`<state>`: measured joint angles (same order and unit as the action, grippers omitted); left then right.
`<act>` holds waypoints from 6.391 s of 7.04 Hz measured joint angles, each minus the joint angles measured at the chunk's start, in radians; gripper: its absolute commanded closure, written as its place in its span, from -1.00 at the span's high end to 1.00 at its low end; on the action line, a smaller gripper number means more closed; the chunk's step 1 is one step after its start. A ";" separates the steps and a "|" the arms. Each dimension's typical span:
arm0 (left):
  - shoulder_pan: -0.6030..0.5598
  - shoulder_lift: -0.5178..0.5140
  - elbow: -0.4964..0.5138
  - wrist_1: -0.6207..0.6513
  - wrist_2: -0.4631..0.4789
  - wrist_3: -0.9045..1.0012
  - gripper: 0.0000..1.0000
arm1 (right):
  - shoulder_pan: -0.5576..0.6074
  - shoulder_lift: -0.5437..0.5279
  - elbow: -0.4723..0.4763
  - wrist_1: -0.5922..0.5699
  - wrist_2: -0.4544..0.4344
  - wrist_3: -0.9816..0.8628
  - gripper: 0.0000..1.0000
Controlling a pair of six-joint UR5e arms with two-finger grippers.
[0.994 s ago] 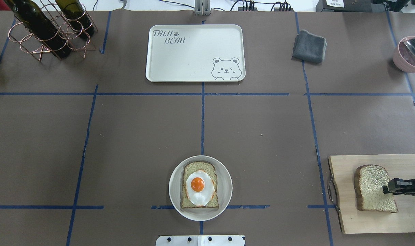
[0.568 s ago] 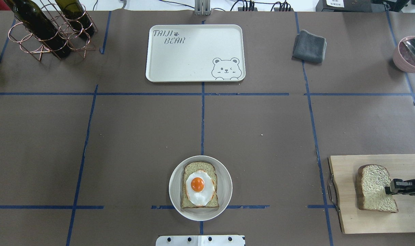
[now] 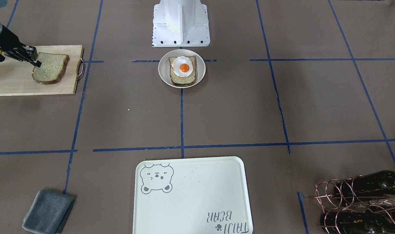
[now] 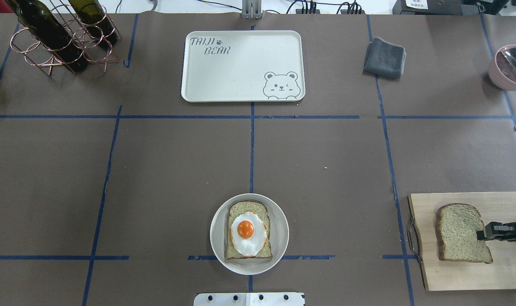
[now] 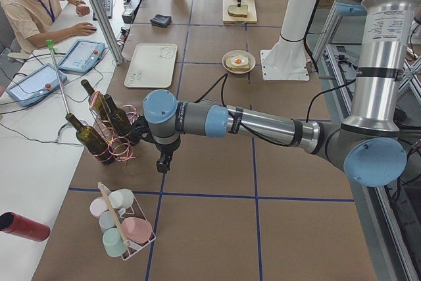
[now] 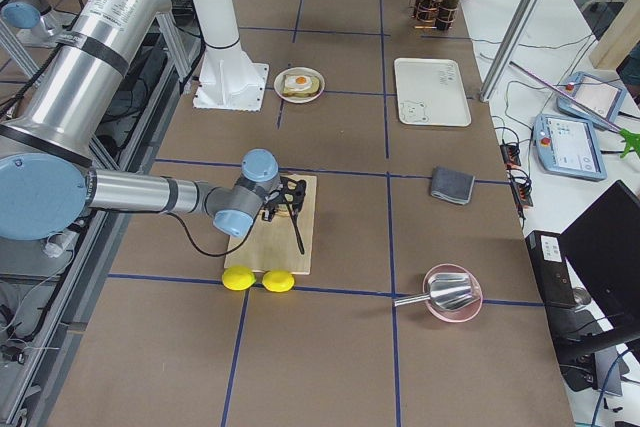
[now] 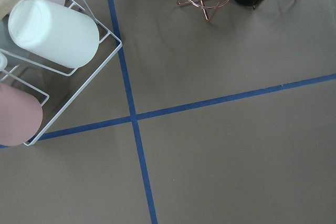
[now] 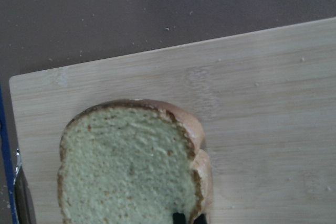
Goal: Make sandwich and place on tray
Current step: 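Carry the bread slice over the egg toast on the white plate, then lower the bread slice onto the egg and open the right gripper, then withdraw the right gripper while the left gripper reaches toward the plate, then grasp the rim of the white plate with the left gripper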
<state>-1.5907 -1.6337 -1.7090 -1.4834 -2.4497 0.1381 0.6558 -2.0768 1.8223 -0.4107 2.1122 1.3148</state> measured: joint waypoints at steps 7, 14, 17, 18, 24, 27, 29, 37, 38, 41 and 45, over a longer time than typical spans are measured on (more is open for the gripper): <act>0.000 -0.004 -0.003 0.000 0.000 0.000 1.00 | -0.022 0.283 0.008 0.194 0.032 0.325 -1.00; 0.000 -0.007 0.002 -0.045 0.000 -0.022 1.00 | -0.367 0.814 -0.007 -0.363 -0.198 0.383 -1.00; 0.000 -0.006 0.006 -0.047 0.000 -0.022 1.00 | -0.408 0.835 -0.017 -0.382 -0.274 0.379 -1.00; 0.000 -0.006 0.006 -0.048 0.000 -0.022 1.00 | -0.395 0.840 -0.018 -0.385 -0.276 0.377 -1.00; 0.000 -0.006 -0.002 -0.049 0.000 -0.023 1.00 | -0.374 0.852 -0.029 -0.395 -0.270 0.373 -1.00; 0.000 -0.005 0.001 -0.049 0.001 -0.023 1.00 | -0.379 0.851 -0.024 -0.394 -0.269 0.373 -0.10; 0.000 -0.005 0.004 -0.049 0.000 -0.023 1.00 | -0.377 0.849 -0.021 -0.393 -0.270 0.373 0.38; 0.597 -0.037 -0.117 -0.660 0.019 -1.186 0.41 | 0.101 0.562 0.122 -0.397 0.033 0.305 1.00; 0.729 -0.074 -0.163 -0.683 0.093 -1.398 0.41 | 0.157 0.518 0.121 -0.421 0.059 0.199 1.00; 1.136 -0.206 -0.213 -0.642 0.487 -1.729 0.06 | 0.223 0.492 0.118 -0.513 0.073 0.016 1.00; 1.264 -0.328 -0.132 -0.535 0.655 -1.759 -0.05 | 0.228 0.491 0.115 -0.520 0.074 0.006 1.00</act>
<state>-0.3268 -1.9614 -1.8413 -2.0186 -1.7950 -1.6211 0.8833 -1.5854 1.9377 -0.9311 2.1859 1.3203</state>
